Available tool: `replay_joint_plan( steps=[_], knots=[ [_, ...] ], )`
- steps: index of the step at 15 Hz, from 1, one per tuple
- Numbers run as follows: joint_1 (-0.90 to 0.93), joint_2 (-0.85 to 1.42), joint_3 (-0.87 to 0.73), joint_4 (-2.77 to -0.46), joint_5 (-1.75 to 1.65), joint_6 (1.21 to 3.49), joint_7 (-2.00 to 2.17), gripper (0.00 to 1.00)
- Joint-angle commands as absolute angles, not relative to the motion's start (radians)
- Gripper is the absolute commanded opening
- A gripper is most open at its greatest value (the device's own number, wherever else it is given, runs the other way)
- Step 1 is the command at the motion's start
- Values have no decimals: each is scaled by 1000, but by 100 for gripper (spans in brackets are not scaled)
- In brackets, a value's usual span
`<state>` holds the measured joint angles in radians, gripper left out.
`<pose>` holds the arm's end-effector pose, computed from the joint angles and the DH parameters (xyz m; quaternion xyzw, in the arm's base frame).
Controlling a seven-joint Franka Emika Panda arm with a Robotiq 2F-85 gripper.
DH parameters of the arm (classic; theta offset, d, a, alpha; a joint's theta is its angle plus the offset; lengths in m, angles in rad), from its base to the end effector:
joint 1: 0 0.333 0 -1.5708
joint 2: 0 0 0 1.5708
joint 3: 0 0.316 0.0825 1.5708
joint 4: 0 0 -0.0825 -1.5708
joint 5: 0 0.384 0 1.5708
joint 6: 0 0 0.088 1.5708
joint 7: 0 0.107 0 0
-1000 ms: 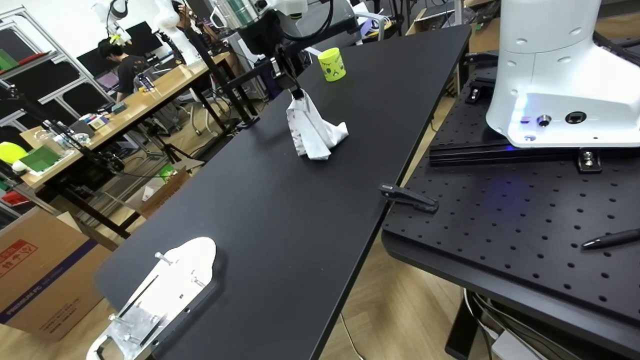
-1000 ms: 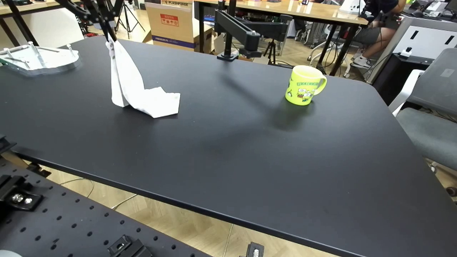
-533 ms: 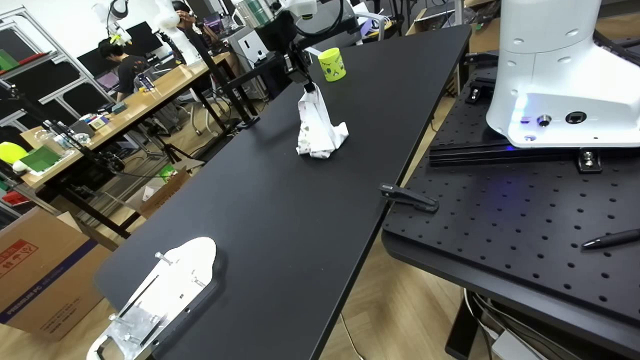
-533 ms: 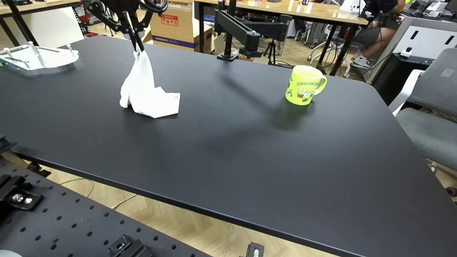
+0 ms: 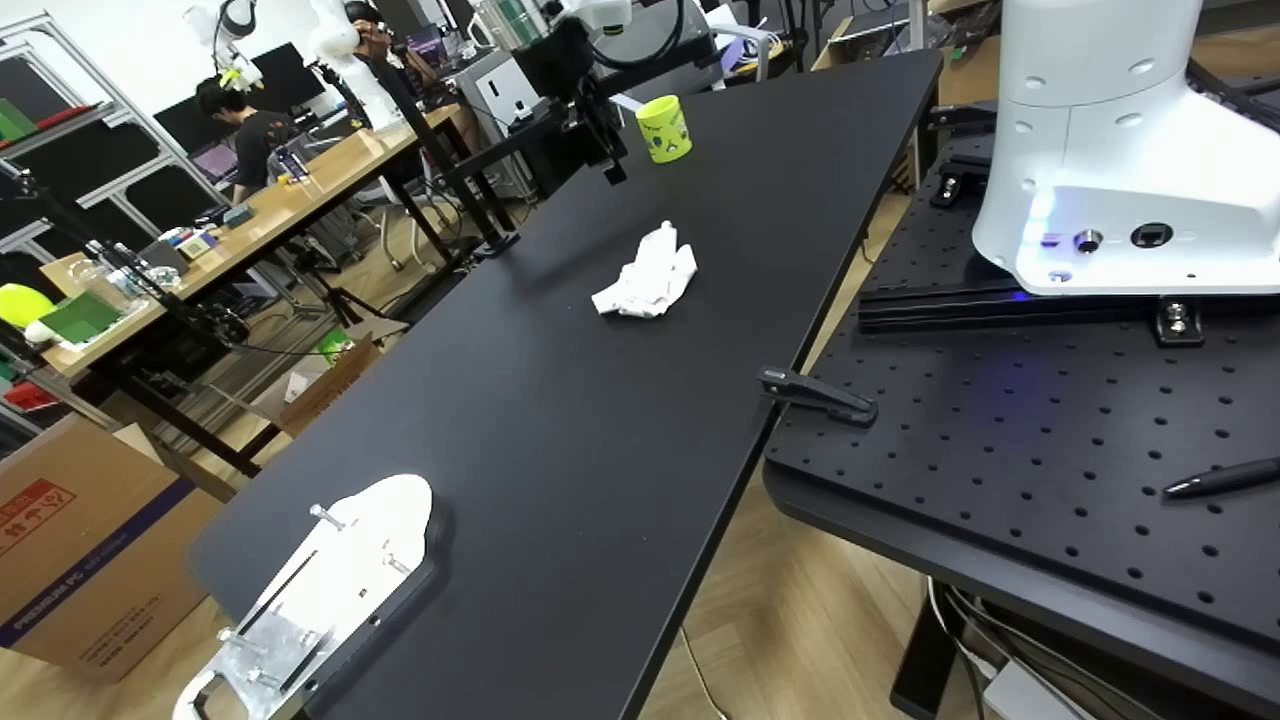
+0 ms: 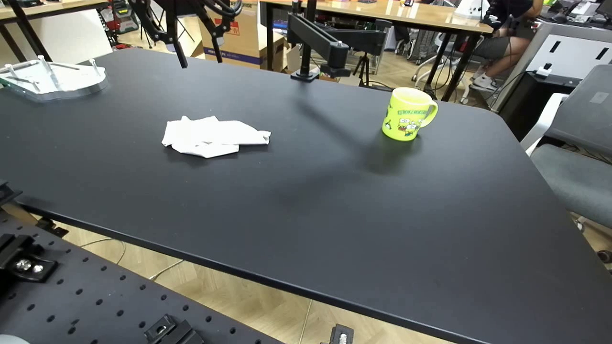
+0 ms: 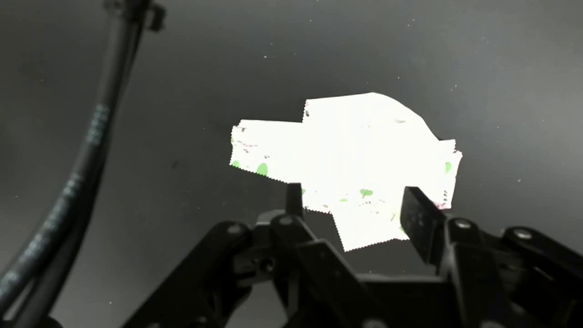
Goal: Pick up the white towel from the tripod and put it on the table.
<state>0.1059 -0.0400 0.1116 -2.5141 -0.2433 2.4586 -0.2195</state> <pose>0.4478 0.0989 0.2931 0.9483 0.3075 -0.0081 0.0780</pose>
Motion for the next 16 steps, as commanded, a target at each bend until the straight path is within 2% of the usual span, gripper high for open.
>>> replay_joint_plan(
  steps=[1, 3, 9, 16],
  knots=[
    [104, -93, 106, -2508, -226, 2401, -209, 90],
    [104, -117, 104, -2498, -197, 2321, -198, 99],
    [74, -214, 60, -2521, -156, 2198, -211, 100],
    [74, -193, 59, -2514, -168, 2212, -217, 100]
  ],
)
